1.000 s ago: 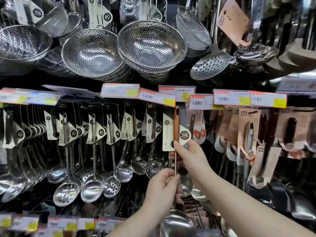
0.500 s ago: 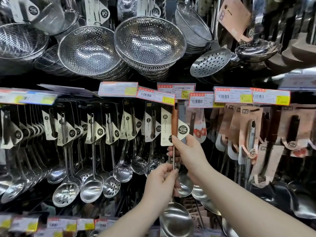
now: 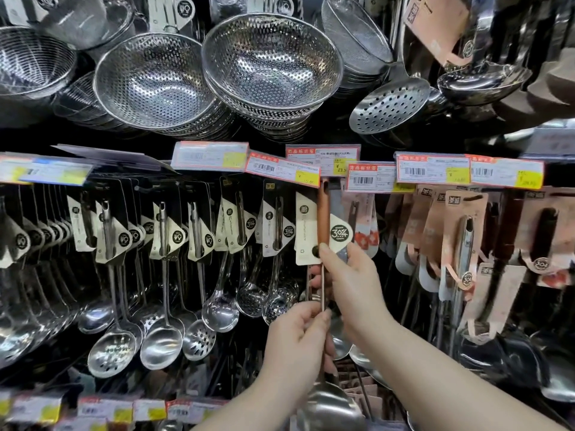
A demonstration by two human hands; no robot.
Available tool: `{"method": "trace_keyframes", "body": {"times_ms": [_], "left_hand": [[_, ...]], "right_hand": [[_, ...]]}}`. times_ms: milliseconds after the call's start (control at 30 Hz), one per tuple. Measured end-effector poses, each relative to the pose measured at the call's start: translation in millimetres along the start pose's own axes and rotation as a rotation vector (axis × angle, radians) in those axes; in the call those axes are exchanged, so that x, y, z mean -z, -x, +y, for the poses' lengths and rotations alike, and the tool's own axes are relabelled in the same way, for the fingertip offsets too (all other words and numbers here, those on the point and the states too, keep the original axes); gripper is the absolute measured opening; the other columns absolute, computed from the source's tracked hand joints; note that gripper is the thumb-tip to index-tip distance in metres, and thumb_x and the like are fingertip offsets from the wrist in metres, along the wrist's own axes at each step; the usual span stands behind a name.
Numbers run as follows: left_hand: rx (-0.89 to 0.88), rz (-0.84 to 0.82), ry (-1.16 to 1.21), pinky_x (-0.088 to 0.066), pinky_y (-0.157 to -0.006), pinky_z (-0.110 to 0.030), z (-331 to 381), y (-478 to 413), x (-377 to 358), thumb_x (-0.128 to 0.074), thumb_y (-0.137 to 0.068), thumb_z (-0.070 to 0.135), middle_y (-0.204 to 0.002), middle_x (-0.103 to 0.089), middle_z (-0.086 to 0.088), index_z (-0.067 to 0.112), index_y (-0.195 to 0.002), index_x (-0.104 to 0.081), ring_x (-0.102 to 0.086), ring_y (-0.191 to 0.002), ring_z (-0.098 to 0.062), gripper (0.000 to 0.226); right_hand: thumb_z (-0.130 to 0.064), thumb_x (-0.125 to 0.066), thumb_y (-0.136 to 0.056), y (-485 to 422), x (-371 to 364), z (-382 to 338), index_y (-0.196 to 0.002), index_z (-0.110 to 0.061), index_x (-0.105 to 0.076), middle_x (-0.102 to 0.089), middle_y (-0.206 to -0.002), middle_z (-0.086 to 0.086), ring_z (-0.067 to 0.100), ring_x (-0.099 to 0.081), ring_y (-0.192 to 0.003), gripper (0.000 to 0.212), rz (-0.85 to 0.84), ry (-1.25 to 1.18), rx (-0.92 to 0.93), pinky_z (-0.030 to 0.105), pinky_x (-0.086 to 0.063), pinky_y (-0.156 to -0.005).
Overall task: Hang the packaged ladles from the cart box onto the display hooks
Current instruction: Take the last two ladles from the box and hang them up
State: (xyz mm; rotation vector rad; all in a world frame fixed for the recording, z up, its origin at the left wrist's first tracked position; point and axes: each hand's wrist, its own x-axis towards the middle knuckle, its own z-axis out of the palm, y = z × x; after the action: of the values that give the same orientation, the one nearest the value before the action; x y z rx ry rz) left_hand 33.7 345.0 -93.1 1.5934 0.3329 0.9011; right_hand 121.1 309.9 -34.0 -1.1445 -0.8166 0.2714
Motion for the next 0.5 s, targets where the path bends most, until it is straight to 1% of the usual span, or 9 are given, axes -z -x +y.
{"method": "trace_keyframes", "body": {"times_ms": [67,167,233,300,333,400,467,500], "left_hand": [[-0.010,-0.031,-0.001,-0.035,-0.033,-0.018,3,-3,-3,-0.049,-0.093,0.017,-0.043,-0.056,0.000,0.019,-0.072,-0.064,-0.049,-0.031,-0.014,0.027],[0.014,-0.040,-0.019,-0.036,-0.033,-0.017,3,-6,-5,-0.048,-0.094,0.018,-0.043,-0.057,-0.001,0.016,-0.075,-0.063,-0.051,-0.032,-0.014,0.024],[0.046,-0.033,-0.049,-0.037,-0.034,-0.016,1,-11,-3,-0.048,-0.094,0.017,-0.045,-0.058,0.000,0.013,-0.080,-0.063,-0.053,-0.035,-0.014,0.021],[0.087,-0.010,-0.078,-0.039,-0.037,-0.017,-2,-19,1,-0.049,-0.093,0.017,-0.051,-0.061,0.000,0.016,-0.083,-0.064,-0.056,-0.039,-0.014,0.018],[0.107,0.001,-0.095,-0.041,-0.038,-0.019,-4,-24,2,-0.050,-0.093,0.017,-0.054,-0.062,0.001,0.018,-0.084,-0.064,-0.057,-0.041,-0.014,0.016],[0.144,0.011,-0.096,-0.041,-0.038,-0.022,-10,-34,4,-0.052,-0.092,0.017,-0.054,-0.063,0.002,0.017,-0.084,-0.064,-0.057,-0.042,-0.014,0.015],[0.170,0.032,-0.091,-0.038,-0.033,-0.019,-17,-44,6,-0.054,-0.092,0.017,-0.046,-0.060,0.004,0.015,-0.078,-0.063,-0.056,-0.040,-0.013,0.016],[0.173,0.050,-0.110,-0.036,-0.032,-0.017,-20,-50,6,-0.054,-0.091,0.017,-0.042,-0.058,0.005,0.015,-0.075,-0.062,-0.056,-0.038,-0.011,0.018]], "right_hand": [[-0.022,-0.059,-0.088,-6,4,1,-0.081,-0.008,-0.055,-0.062,-0.052,-0.002,0.005,-0.057,-0.041,0.016,0.040,0.004,-0.012,0.017,-0.044,-0.041],[-0.022,-0.059,-0.088,-13,5,5,-0.079,-0.012,-0.056,-0.062,-0.051,-0.003,0.006,-0.057,-0.040,0.013,0.032,0.016,-0.041,0.017,-0.045,-0.040],[-0.022,-0.059,-0.088,-17,4,8,-0.082,-0.012,-0.055,-0.063,-0.058,0.000,0.008,-0.059,-0.043,0.012,0.012,0.042,-0.063,0.019,-0.047,-0.042],[-0.021,-0.057,-0.089,-22,3,12,-0.089,-0.010,-0.055,-0.064,-0.068,0.006,0.010,-0.061,-0.047,0.011,-0.006,0.063,-0.085,0.021,-0.050,-0.045],[-0.021,-0.056,-0.090,-26,2,14,-0.094,-0.008,-0.055,-0.064,-0.072,0.008,0.012,-0.062,-0.050,0.014,-0.014,0.073,-0.095,0.025,-0.053,-0.049],[-0.022,-0.056,-0.090,-33,1,18,-0.100,-0.005,-0.053,-0.065,-0.076,0.010,0.017,-0.064,-0.058,0.020,-0.023,0.092,-0.121,0.038,-0.056,-0.064],[-0.023,-0.058,-0.089,-42,2,23,-0.092,-0.007,-0.051,-0.067,-0.078,0.013,0.021,-0.066,-0.064,0.019,-0.025,0.086,-0.161,0.047,-0.056,-0.077],[-0.025,-0.059,-0.089,-47,3,25,-0.088,-0.008,-0.050,-0.068,-0.079,0.013,0.022,-0.068,-0.066,0.019,-0.028,0.076,-0.186,0.048,-0.055,-0.080]]}}
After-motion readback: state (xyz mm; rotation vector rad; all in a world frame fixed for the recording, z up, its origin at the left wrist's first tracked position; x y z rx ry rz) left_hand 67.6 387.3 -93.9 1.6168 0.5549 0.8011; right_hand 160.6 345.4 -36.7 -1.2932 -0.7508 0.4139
